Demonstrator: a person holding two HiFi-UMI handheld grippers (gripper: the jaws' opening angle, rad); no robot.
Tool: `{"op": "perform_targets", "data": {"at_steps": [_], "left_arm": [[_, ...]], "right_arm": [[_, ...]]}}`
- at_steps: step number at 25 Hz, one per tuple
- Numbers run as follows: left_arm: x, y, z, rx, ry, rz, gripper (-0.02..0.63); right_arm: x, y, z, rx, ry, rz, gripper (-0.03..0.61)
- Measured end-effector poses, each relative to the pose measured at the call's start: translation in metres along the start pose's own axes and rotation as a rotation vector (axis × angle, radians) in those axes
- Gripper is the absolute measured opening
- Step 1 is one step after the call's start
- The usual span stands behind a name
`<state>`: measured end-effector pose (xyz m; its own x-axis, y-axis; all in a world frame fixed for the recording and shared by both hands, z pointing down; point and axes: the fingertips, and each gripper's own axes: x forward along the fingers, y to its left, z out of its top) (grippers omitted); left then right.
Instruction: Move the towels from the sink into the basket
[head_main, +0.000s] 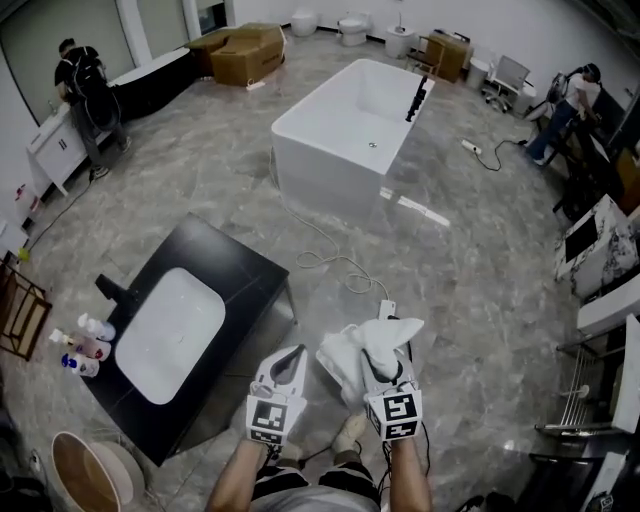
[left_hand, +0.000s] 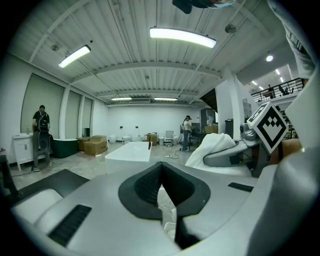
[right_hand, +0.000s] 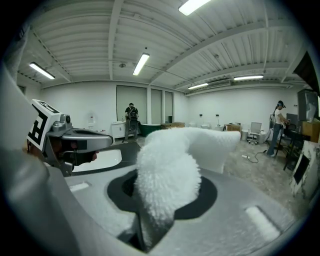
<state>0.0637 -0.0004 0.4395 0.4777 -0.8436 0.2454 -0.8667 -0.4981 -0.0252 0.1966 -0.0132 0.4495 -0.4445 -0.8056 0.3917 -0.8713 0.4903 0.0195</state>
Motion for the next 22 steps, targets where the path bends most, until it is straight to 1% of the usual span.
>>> {"op": "perform_targets", "data": {"at_steps": [4,8,11,14,16,19,22], "left_arm": [[0.045,-0.024,-0.02,-0.003,0.039,-0.038,0.009],[0.087,-0.043,-0.053,-0.003,0.088,-0.061,0.009],[0.118,-0.053,-0.079,-0.037,0.12,-0.057,0.009],[0.134,-0.059,-0.12,-0.018,0.16,-0.068,0.009],[0.145,-0.064,-0.148,-0.02,0.177,-0.071,0.009],[0.162,-0.071,-0.191,-0.055,0.215,-0.065,0.009],[0.179,-0.075,-0.243,-0.035,0.251,-0.078,0.009]], "right_arm": [[0.008,-0.042,-0.032,0.026,0.027,-0.02,0.124],[0.024,-0.078,-0.077,0.063,0.058,-0.022,0.126],[0.042,-0.103,-0.117,0.088,0.082,-0.019,0.126],[0.058,-0.112,-0.165,0.116,0.125,-0.008,0.126],[0.07,-0.119,-0.196,0.121,0.146,-0.002,0.126],[0.091,-0.127,-0.243,0.122,0.172,0.006,0.126],[0.115,-0.13,-0.284,0.129,0.189,0.023,0.126]]}}
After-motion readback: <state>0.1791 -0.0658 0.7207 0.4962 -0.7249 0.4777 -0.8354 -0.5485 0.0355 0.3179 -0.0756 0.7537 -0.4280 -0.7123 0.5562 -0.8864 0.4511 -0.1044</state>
